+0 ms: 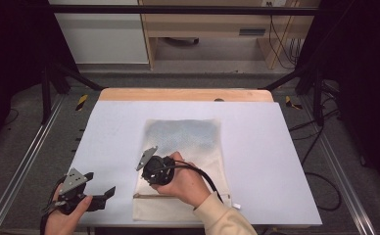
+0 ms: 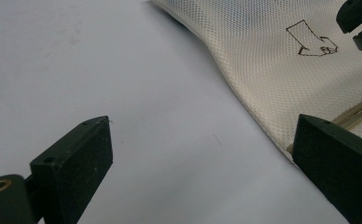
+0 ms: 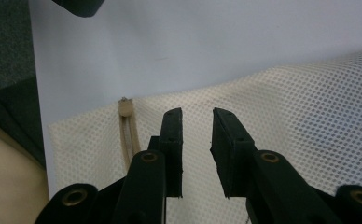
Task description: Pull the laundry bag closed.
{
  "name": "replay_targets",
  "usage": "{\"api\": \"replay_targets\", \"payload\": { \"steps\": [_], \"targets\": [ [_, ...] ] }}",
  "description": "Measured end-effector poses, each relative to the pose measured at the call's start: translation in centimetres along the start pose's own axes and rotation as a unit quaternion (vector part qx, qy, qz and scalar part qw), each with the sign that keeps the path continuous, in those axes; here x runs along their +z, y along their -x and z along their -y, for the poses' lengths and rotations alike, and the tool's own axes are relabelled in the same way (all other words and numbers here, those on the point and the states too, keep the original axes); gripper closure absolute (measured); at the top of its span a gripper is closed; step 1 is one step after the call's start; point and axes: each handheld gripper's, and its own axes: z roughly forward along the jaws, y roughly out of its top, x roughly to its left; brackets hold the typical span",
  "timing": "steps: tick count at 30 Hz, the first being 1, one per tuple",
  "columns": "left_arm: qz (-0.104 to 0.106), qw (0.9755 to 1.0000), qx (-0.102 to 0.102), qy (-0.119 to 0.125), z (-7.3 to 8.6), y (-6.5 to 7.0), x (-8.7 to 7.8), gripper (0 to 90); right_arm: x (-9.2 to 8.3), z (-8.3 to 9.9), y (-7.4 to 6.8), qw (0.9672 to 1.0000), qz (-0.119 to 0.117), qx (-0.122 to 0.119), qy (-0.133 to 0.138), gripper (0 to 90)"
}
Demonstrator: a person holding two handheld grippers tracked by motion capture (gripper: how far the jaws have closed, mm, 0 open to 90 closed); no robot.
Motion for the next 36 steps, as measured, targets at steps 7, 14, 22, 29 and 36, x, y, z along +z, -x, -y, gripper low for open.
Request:
{"api": "replay_targets", "payload": {
  "steps": [7, 14, 22, 29, 36],
  "targets": [
    [0.003, 1.0000, 0.005, 0.005, -0.2, 0.0, 0.0, 4.9, 0.6, 0.0, -0.8, 0.9999, -0.012, -0.002, 0.010, 81.5],
    [0.012, 0.9999, 0.001, 0.005, -0.4, -0.2, -0.1, 5.1, 1.3, 0.3, -1.3, 0.9994, -0.032, 0.000, 0.013, 85.3],
    [0.005, 1.0000, -0.004, 0.008, -0.3, -0.9, -0.6, 5.3, 1.4, 0.5, -1.5, 0.9988, -0.046, 0.000, 0.018, 85.3],
    [0.010, 0.9999, -0.002, 0.002, -0.3, -0.7, -0.5, 6.0, 2.2, 0.2, -2.2, 0.9978, -0.063, -0.006, 0.016, 82.3],
    [0.018, 0.9998, -0.007, 0.007, -0.3, -0.8, -0.7, 8.8, 4.0, -0.3, -3.0, 0.9962, -0.086, -0.011, 0.007, 76.0]
  ]
}}
